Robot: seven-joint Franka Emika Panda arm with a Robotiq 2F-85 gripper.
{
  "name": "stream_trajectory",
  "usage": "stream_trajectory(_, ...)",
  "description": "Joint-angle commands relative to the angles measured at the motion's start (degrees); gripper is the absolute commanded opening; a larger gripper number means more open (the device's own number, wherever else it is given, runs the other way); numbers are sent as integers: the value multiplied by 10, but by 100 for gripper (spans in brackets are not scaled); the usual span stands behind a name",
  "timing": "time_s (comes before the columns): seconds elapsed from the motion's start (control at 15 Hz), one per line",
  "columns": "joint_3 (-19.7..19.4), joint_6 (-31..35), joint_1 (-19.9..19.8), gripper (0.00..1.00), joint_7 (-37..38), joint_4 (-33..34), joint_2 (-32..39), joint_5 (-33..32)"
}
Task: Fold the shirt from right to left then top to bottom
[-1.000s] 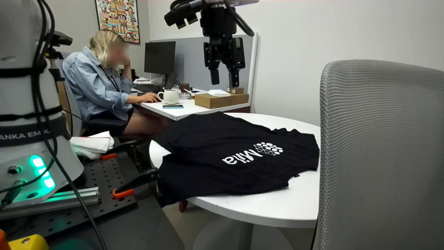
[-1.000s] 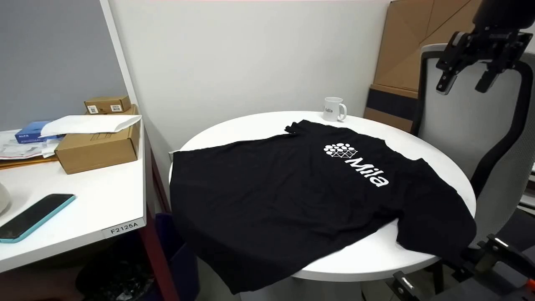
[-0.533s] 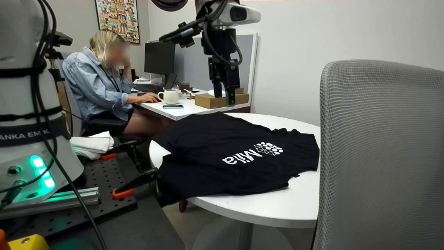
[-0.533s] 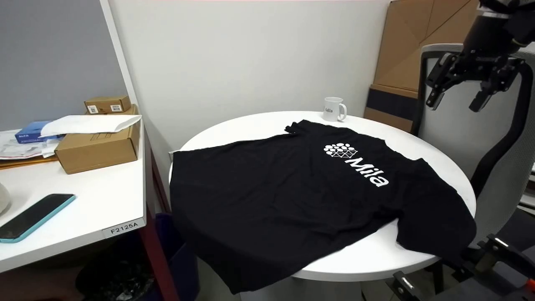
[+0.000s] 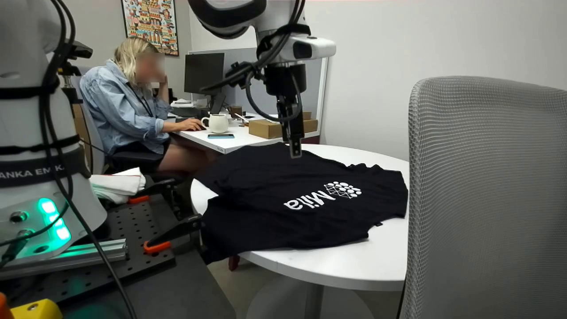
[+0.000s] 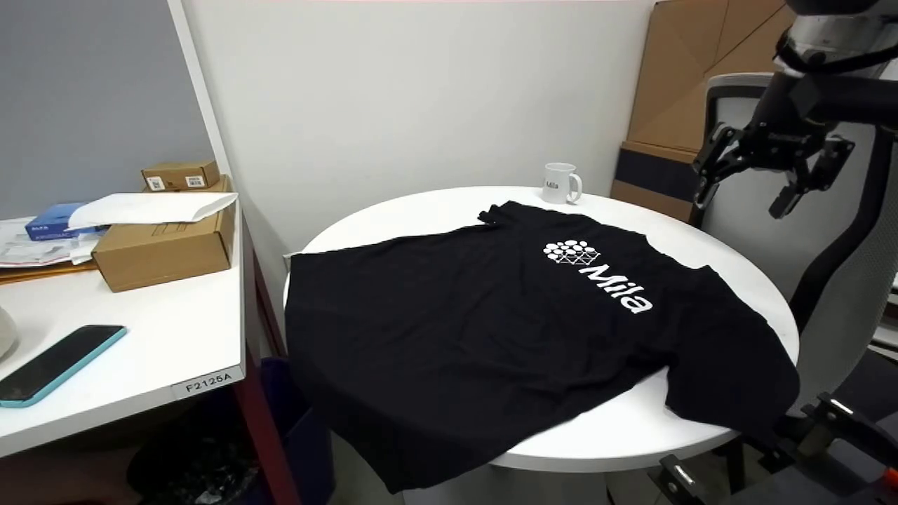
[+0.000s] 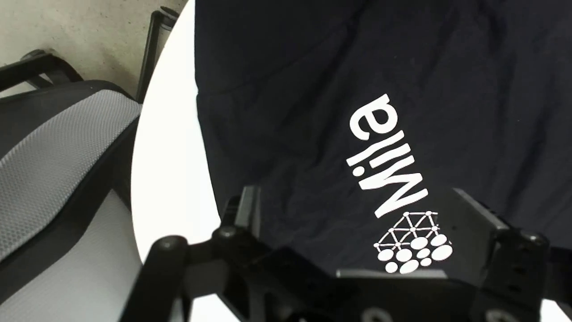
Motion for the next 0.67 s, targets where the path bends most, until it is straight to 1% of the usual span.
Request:
stream_trajectory(0.0,1,64,3,100,18,0,70,41)
stream_trajectory(0.33,-14,106,-5,100,-20,0,146,123)
stream_trajectory(0.6,-17,113,-19,100,-73,1,170,204)
